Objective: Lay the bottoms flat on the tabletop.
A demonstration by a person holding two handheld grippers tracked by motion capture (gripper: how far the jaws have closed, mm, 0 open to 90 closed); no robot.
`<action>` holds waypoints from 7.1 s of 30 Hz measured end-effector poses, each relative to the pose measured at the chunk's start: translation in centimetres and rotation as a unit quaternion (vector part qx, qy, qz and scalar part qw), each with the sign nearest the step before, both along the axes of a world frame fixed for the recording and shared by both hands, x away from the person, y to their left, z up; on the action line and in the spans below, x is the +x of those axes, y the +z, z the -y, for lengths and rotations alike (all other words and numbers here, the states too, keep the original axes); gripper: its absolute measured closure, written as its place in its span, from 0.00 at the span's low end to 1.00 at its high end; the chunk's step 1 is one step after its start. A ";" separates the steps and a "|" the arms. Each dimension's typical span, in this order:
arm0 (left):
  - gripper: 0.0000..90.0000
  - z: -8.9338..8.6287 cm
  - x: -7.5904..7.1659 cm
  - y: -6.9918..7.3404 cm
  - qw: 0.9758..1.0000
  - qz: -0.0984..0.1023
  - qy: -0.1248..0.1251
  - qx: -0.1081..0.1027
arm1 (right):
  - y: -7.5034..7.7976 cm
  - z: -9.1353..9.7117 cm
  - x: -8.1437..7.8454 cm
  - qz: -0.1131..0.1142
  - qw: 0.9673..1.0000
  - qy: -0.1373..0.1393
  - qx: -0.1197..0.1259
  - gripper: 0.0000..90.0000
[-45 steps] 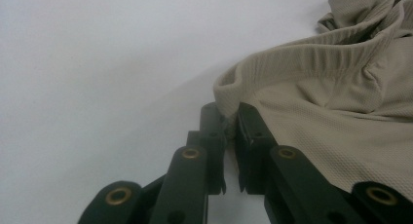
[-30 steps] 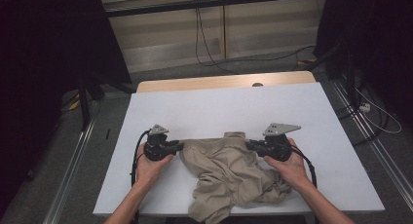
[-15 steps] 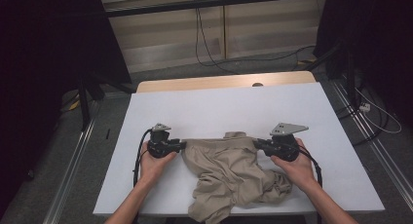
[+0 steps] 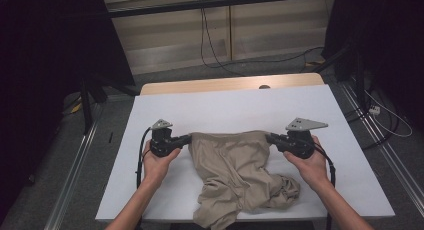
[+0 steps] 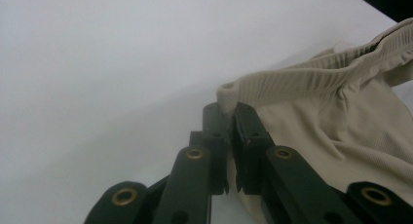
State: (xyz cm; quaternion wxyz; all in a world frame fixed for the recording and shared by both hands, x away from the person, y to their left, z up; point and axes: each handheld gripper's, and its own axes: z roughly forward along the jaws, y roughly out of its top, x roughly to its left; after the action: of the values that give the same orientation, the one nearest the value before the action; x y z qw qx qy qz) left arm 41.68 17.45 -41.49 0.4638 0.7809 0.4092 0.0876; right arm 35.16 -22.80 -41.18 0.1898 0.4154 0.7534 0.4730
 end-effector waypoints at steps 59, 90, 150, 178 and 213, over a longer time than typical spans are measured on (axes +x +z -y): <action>0.95 3.5 12.5 12.9 0.991 0.109 0.064 -0.053 | 12.8 1.9 15.1 0.114 0.985 -0.122 0.032 0.95; 0.29 2.7 11.6 4.7 0.994 0.038 0.098 0.017 | 4.7 1.7 14.2 0.031 0.989 -0.140 0.023 0.55; 0.87 6.9 -9.5 -0.3 0.986 0.008 -0.156 0.055 | -4.5 -3.6 -6.9 -0.056 0.993 0.020 -0.099 0.84; 0.86 6.8 -6.7 2.9 0.992 0.019 -0.126 -0.012 | -2.1 -11.9 -8.8 -0.046 0.978 0.205 -0.018 0.97; 0.52 6.6 -6.7 0.4 0.993 0.025 -0.105 0.047 | -2.5 -10.5 -6.6 -0.025 0.988 0.135 -0.067 0.39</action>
State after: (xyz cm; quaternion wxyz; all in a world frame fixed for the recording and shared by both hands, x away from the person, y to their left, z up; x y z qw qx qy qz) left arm 34.94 10.86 -41.08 0.4437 0.8379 0.3085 0.0771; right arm 28.59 -12.32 -43.64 0.1326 0.3083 0.8373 0.4317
